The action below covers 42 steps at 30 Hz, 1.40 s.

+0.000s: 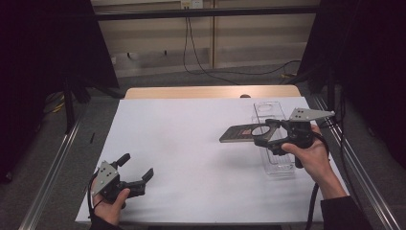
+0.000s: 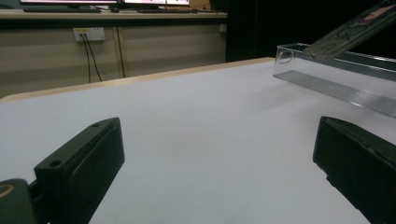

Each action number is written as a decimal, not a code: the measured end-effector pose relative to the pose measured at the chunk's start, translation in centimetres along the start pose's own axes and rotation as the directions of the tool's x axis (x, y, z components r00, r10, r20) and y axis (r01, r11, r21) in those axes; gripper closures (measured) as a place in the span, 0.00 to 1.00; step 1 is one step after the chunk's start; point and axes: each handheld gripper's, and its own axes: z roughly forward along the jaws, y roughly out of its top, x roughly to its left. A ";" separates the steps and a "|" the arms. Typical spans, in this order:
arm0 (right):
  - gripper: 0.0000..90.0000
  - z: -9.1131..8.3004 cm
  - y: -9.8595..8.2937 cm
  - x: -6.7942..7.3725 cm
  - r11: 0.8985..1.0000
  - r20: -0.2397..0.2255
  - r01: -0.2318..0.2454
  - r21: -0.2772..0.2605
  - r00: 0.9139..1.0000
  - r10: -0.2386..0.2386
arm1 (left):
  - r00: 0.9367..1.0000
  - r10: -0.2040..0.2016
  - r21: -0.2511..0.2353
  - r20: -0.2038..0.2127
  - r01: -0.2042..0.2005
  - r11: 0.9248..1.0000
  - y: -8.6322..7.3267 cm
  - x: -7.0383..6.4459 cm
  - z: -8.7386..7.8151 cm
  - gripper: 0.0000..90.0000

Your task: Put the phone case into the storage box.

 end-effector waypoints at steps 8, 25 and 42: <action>0.13 -0.7 0.9 -1.1 1.000 0.042 -0.015 -0.003 0.999 0.015 | 1.000 -0.008 0.007 -0.002 0.008 1.000 0.2 -0.9 -0.1 0.03; 0.13 -2.9 2.4 -2.8 0.999 0.133 -0.044 -0.014 0.990 0.046 | 1.000 -0.018 0.036 -0.008 0.018 0.999 -0.4 -0.2 0.3 0.03; 0.13 -4.5 2.2 -4.6 0.998 0.240 -0.064 -0.006 0.969 0.063 | 1.000 -0.013 0.040 -0.004 0.013 0.999 -0.3 -0.1 0.3 0.03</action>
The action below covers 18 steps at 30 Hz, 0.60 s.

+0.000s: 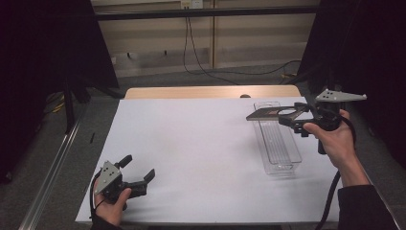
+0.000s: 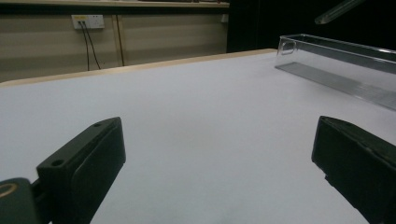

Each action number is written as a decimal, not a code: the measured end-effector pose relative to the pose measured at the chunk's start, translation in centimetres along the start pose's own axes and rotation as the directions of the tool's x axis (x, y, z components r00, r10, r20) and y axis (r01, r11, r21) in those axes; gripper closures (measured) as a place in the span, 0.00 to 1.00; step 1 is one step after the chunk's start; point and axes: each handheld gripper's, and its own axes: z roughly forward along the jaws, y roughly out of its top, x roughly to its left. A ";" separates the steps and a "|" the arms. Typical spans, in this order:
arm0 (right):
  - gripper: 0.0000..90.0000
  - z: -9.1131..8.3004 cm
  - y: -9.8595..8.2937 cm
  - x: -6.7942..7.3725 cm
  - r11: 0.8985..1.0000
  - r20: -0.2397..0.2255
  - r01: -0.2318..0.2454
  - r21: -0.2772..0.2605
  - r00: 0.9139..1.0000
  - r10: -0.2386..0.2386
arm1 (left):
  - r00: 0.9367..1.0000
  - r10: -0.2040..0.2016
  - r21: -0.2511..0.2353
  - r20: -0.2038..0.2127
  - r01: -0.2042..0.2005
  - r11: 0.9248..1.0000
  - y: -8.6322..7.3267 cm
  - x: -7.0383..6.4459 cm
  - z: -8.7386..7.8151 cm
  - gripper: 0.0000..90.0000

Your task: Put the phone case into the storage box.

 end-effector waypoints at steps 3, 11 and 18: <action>0.13 -0.1 -0.1 -0.4 1.000 0.018 -0.009 -0.005 1.000 0.009 | 1.000 -0.004 -0.002 0.007 0.004 1.000 0.0 -0.1 0.1 0.03; 0.13 0.0 -0.2 -1.3 1.000 0.076 -0.027 -0.005 0.997 0.027 | 1.000 -0.018 -0.026 -0.013 0.018 1.000 0.1 0.2 -0.3 0.03; 0.13 0.1 -0.2 -2.4 0.998 0.132 -0.059 0.005 0.990 0.057 | 1.000 -0.009 -0.023 -0.009 0.009 1.000 0.1 0.1 -0.2 0.03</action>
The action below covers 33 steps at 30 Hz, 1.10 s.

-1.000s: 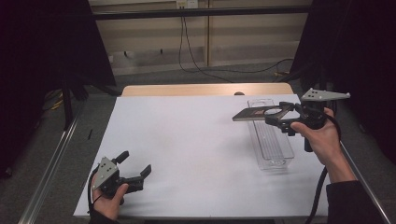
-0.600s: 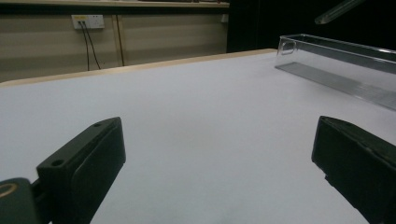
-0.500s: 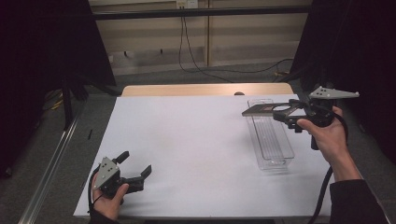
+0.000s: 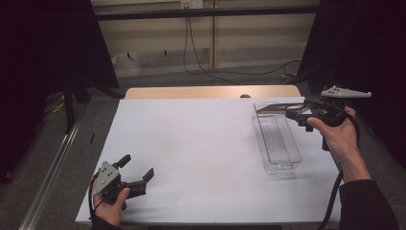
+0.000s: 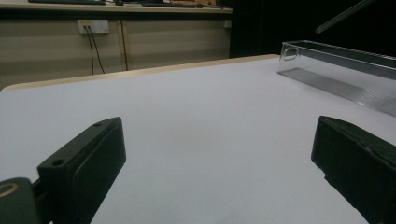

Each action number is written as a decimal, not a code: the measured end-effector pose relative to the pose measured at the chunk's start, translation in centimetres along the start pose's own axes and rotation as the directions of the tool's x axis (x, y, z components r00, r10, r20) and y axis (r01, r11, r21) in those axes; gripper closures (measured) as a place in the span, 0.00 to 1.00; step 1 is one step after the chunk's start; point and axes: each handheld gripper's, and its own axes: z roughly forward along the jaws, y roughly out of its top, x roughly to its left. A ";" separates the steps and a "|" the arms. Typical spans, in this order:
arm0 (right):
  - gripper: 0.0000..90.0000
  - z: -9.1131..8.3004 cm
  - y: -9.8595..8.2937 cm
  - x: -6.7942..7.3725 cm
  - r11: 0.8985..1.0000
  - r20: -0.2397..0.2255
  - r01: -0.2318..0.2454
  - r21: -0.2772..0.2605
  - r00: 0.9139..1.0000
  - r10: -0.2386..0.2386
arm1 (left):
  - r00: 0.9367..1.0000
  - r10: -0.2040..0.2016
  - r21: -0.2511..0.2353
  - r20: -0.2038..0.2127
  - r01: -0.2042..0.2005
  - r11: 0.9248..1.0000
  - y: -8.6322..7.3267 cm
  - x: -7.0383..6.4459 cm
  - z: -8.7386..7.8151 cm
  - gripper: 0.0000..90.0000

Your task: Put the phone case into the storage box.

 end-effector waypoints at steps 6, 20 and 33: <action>0.13 0.6 -0.2 -0.5 1.000 0.024 -0.008 0.027 1.000 0.007 | 1.000 0.003 0.009 0.008 -0.003 1.000 0.0 0.0 0.1 0.03; 0.13 2.7 -0.2 -0.9 0.995 0.087 -0.017 0.095 0.996 0.009 | 1.000 -0.007 0.002 0.016 0.007 1.000 0.0 0.0 0.1 0.03; 0.13 4.0 -0.1 -0.6 0.990 0.138 -0.009 0.139 0.990 -0.010 | 1.000 -0.007 -0.003 0.011 0.007 1.000 0.0 0.0 0.0 0.03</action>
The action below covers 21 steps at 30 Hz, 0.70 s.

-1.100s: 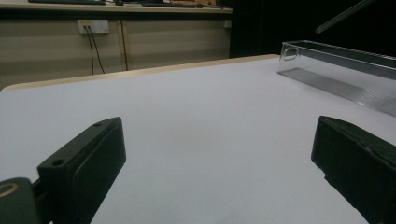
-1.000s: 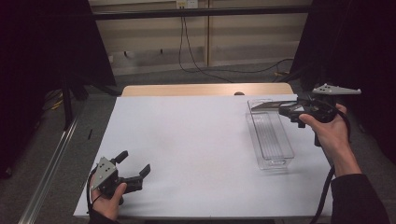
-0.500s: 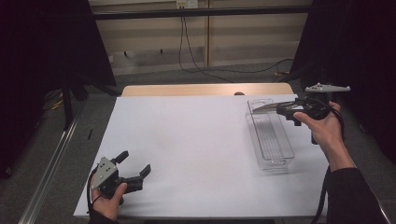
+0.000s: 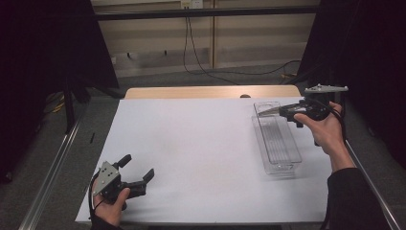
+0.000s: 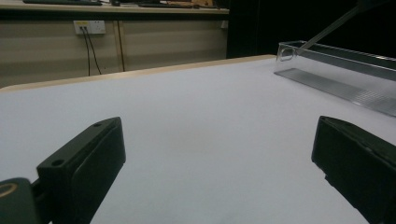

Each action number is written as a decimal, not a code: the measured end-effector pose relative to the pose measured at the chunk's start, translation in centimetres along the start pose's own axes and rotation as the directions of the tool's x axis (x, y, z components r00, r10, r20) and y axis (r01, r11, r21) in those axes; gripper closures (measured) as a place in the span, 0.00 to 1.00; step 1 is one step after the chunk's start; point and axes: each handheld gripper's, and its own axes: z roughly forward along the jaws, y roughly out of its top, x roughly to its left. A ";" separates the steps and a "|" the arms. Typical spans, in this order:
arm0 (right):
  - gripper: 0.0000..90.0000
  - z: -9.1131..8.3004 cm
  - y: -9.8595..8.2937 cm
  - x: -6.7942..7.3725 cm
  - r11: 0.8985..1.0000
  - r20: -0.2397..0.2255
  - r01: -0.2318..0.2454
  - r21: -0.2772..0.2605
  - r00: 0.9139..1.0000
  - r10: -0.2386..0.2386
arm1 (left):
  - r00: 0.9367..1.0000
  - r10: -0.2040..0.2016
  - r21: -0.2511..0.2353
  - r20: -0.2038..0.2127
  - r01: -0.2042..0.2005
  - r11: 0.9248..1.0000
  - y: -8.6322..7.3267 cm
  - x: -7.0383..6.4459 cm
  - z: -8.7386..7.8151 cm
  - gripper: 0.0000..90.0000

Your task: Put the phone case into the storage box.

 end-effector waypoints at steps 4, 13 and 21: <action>0.13 0.6 0.1 0.5 1.000 0.032 0.013 0.004 0.999 -0.013 | 1.000 0.008 0.007 0.003 -0.008 1.000 0.0 0.0 0.0 0.03; 0.13 1.7 0.1 1.4 1.000 0.077 -0.002 0.024 0.997 0.000 | 1.000 0.001 0.003 0.000 -0.001 1.000 0.0 0.0 0.1 0.03; 0.13 2.7 0.1 1.7 0.998 0.115 -0.017 0.056 0.993 0.011 | 1.000 0.002 0.005 -0.001 -0.002 1.000 0.0 0.1 0.0 0.03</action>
